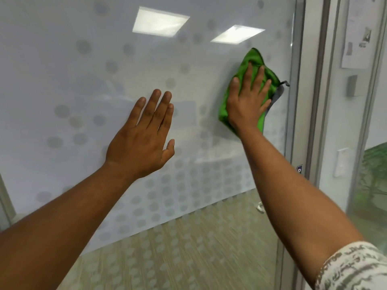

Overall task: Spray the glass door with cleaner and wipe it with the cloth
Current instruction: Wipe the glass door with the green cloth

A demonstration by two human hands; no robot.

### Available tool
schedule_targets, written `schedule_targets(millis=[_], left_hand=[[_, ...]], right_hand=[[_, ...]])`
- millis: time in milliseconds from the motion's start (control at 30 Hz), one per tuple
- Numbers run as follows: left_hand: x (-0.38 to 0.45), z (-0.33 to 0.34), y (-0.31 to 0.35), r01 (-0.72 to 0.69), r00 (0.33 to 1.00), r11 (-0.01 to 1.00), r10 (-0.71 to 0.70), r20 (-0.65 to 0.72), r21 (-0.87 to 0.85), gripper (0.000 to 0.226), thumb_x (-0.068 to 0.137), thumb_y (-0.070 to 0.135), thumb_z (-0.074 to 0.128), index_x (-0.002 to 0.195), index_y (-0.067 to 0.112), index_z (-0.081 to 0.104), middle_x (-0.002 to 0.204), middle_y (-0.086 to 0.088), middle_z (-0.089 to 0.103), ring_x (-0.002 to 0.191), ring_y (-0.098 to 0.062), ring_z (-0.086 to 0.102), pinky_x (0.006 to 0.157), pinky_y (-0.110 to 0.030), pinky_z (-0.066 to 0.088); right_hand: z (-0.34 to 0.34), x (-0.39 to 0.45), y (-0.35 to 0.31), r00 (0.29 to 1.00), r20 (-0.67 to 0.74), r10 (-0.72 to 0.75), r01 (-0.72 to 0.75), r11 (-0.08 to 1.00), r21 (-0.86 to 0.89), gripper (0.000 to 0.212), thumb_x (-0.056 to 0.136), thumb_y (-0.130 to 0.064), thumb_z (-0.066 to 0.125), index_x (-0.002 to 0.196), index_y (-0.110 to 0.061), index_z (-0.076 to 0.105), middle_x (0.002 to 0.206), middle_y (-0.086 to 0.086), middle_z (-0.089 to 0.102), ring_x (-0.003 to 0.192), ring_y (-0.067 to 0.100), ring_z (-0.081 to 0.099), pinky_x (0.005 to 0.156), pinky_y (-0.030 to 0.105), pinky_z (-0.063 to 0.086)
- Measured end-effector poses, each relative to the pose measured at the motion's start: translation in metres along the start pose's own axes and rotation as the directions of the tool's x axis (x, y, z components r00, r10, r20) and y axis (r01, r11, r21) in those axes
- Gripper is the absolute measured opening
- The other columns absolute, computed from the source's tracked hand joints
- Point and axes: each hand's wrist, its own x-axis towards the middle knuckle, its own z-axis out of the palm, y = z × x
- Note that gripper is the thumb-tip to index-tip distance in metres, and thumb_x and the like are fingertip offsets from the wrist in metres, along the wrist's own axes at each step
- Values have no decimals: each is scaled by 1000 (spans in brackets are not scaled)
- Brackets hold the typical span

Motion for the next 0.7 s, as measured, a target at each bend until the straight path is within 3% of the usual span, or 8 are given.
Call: schedule_targets(millis=[300,700], left_hand=[[0,1,1,-6,1000,1000,6,2,19,80,100,50,4,159,-2,-2,167,-25,-12,156,-40,-8,126,-52,5],[-2,1,0,0,1000,999,0,-6,35,81,101,52,11,159,-2,-4,167,-25,-11,156,-41,-7,127,-51,4]], right_hand=[[0,-25,45,947,-39,319,-316,946,64,61,102,-56,20,158,-35,10,168,-5,1,154,28,-2,120,58,0],[27,-150,65,885,-16,465,-463,884,69,60,105,-49,25,159,-27,10,168,-2,0,154,28,-1,122,54,3]])
